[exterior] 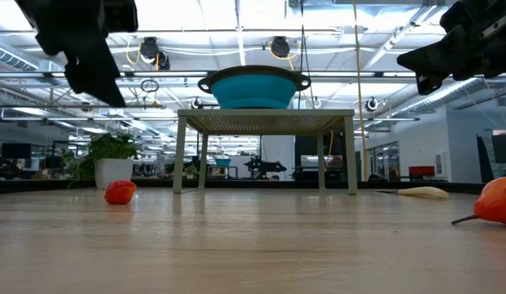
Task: Pick & Place Fruit
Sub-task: Put the peach into the colander on the shelf
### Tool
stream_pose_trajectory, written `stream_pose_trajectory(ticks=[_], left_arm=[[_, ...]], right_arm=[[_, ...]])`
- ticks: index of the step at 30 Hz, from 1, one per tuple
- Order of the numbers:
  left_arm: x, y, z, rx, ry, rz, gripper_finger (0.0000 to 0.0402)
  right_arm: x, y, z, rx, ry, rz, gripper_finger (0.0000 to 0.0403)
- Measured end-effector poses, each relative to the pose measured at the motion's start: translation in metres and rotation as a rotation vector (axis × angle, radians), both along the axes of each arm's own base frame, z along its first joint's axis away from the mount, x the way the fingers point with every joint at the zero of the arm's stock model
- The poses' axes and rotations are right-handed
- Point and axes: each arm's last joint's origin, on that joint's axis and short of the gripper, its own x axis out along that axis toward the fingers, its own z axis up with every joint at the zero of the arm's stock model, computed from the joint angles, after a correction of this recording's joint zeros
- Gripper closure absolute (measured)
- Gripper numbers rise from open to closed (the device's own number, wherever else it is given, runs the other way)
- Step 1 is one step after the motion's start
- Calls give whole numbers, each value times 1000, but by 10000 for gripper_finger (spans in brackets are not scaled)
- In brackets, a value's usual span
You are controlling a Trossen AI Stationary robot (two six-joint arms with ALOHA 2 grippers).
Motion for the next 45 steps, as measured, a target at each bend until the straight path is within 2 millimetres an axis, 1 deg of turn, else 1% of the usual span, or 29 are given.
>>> stream_pose_trajectory(ticks=[4, 8, 13, 19, 23, 28, 38, 45], left_arm=[[9, -3, -14, -20, 54, 53, 110], [16, -6, -29, 2, 117, 62, 110], [22, -7, -45, 74, 172, 56, 110], [26, -7, -58, 198, 207, 26, 110], [29, -8, -64, 250, 219, -24, 110], [33, -11, -66, 218, 208, -61, 110], [34, -10, -67, 201, 200, -47, 110], [35, -6, -67, 210, 203, -27, 110]], right_arm=[[0, 0, 0, 0, 0, 2, 399], [0, 0, 0, 0, 0, 2, 399], [0, 0, 0, 0, 0, 3, 399], [0, 0, 0, 0, 0, 3, 399], [0, 0, 0, 0, 0, 3, 399], [0, 0, 0, 0, 0, 3, 399], [0, 0, 0, 0, 0, 3, 399], [0, 0, 0, 0, 0, 3, 398]])
